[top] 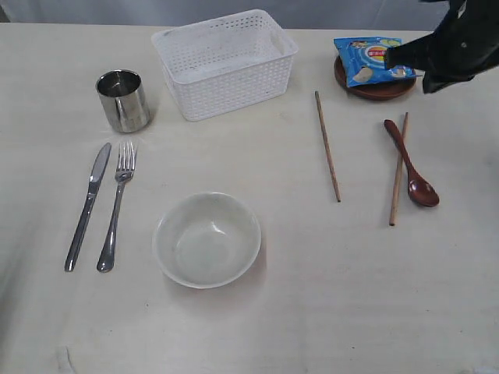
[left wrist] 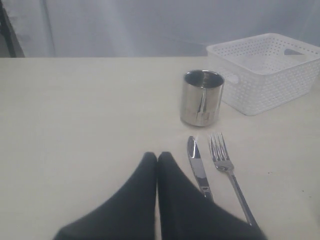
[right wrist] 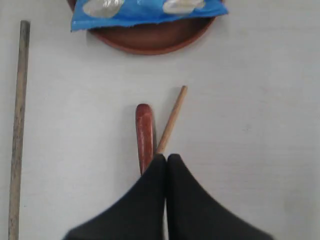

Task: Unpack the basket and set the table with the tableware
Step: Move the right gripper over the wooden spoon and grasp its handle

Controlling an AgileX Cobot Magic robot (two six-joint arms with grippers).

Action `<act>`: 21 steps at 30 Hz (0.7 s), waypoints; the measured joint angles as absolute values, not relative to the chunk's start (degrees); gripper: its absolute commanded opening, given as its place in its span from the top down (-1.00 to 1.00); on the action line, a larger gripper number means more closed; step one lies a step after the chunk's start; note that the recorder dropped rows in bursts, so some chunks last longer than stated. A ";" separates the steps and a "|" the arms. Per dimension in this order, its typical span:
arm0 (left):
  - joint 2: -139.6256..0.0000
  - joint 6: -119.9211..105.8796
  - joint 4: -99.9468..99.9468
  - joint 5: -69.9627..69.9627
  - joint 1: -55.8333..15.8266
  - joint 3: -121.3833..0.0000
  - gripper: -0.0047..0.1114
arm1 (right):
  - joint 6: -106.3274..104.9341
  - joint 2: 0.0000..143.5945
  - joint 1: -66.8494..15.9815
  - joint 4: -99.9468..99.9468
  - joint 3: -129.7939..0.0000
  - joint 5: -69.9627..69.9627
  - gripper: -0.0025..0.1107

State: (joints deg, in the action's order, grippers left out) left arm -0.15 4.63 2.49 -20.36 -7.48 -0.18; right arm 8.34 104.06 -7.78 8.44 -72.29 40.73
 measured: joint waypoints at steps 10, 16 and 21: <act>-0.15 4.63 2.49 -20.36 -7.48 -0.18 0.92 | 3.86 112.29 -7.78 2.11 -73.15 42.10 0.45; -0.15 4.63 2.49 -20.36 -7.48 -0.18 0.92 | 2.89 115.91 -7.78 2.11 -73.24 42.09 0.55; -0.15 4.63 2.49 -20.36 -7.48 -0.18 0.92 | 2.78 118.20 -7.78 2.11 -73.24 41.98 0.55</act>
State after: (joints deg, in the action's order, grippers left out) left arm -0.15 4.63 2.49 -20.36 -7.48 -0.18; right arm 2.78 118.20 -7.78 2.11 -73.24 41.98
